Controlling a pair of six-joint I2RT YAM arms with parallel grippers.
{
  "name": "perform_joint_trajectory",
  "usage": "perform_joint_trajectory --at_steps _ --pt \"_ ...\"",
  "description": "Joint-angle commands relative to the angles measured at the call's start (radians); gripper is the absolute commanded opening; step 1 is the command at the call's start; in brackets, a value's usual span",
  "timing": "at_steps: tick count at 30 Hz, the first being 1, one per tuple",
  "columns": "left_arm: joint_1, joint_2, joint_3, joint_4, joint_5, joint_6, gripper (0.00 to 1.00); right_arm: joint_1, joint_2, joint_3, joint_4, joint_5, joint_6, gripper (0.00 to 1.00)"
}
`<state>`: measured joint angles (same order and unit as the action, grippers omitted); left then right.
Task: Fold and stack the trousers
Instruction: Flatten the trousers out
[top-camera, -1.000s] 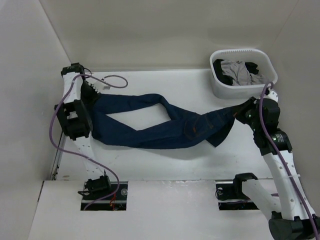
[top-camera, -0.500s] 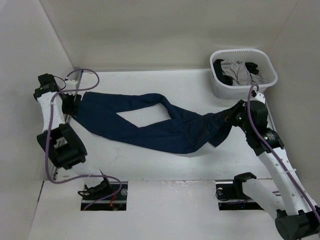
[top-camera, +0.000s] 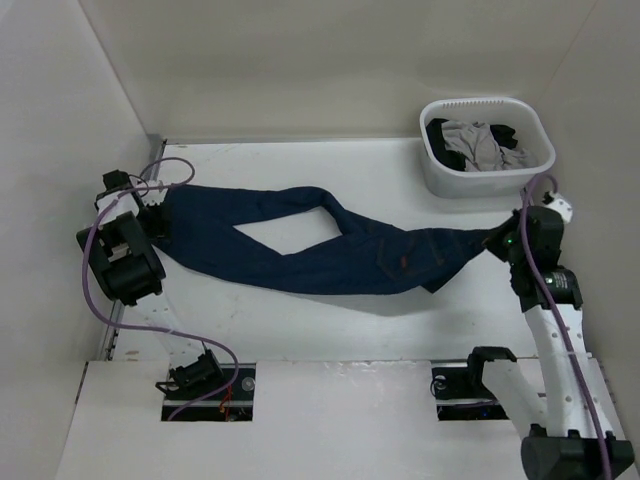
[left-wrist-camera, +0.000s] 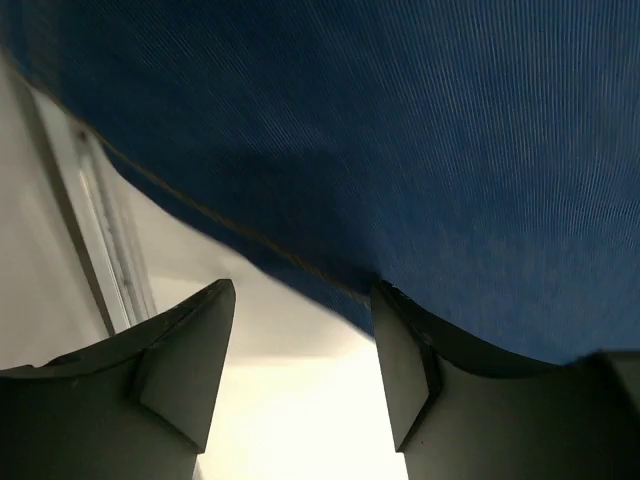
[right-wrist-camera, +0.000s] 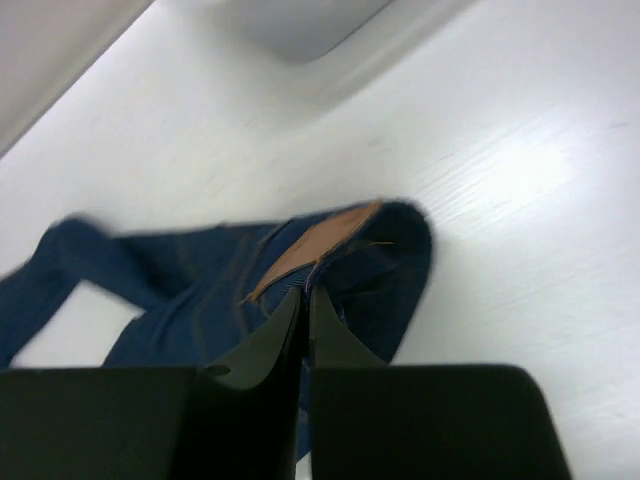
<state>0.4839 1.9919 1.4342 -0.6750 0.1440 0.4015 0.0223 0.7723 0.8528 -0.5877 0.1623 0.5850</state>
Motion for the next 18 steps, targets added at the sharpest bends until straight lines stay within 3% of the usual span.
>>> perform_joint_trajectory --at_steps 1,5,18 --pt "0.006 -0.073 0.068 0.107 0.046 -0.139 0.55 -0.145 -0.005 0.127 -0.061 0.014 -0.099 0.00" --pt "0.012 -0.122 0.026 0.060 0.046 -0.171 0.58 -0.247 -0.027 0.146 -0.078 -0.027 -0.109 0.00" --pt "0.069 -0.159 -0.109 -0.126 0.210 -0.142 0.55 -0.189 -0.028 0.092 -0.021 -0.043 -0.068 0.01"
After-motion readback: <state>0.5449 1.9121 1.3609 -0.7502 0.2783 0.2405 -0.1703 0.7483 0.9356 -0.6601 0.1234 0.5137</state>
